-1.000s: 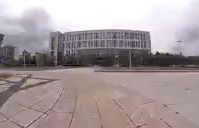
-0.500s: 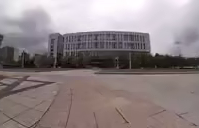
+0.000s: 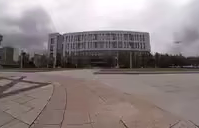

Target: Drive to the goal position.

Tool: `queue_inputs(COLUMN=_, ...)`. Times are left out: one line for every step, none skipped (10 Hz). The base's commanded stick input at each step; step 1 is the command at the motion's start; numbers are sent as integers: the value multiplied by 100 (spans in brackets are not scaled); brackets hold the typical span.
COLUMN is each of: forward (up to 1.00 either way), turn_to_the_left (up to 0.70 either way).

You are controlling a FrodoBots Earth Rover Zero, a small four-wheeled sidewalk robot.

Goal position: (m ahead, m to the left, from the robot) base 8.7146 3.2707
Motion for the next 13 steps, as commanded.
queue_inputs(forward=70, turn_to_the_left=11)
queue_inputs(forward=70, turn_to_the_left=0)
queue_inputs(forward=70, turn_to_the_left=0)
queue_inputs(forward=70, turn_to_the_left=0)
queue_inputs(forward=70, turn_to_the_left=0)
queue_inputs(forward=70, turn_to_the_left=0)
queue_inputs(forward=70, turn_to_the_left=0)
queue_inputs(forward=70, turn_to_the_left=0)
queue_inputs(forward=70, turn_to_the_left=0)
queue_inputs(forward=70, turn_to_the_left=0)
queue_inputs(forward=70, turn_to_the_left=0)
queue_inputs(forward=70, turn_to_the_left=0)
queue_inputs(forward=70, turn_to_the_left=0)
